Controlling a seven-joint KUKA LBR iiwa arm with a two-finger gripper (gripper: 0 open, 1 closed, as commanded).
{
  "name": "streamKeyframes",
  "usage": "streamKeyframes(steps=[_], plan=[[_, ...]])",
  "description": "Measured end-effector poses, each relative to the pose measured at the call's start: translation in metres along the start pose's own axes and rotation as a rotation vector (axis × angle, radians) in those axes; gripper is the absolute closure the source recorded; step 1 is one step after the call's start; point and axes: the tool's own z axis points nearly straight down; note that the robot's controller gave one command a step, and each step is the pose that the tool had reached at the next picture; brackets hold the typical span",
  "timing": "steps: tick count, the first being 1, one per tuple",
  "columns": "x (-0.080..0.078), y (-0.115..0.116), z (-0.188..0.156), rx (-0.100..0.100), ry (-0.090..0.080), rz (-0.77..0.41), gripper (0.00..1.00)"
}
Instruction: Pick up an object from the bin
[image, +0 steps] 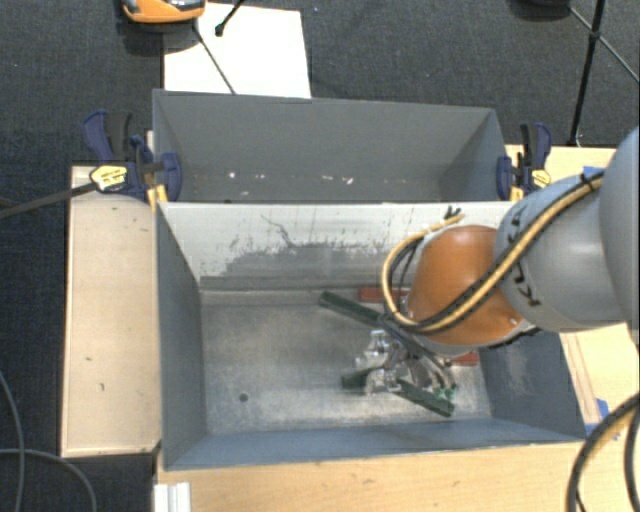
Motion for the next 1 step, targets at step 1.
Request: streamKeyframes(steps=[1], plan=[[-0.0157,-0.0225,-0.1813,0.003,0.009,0.02,1.0]])
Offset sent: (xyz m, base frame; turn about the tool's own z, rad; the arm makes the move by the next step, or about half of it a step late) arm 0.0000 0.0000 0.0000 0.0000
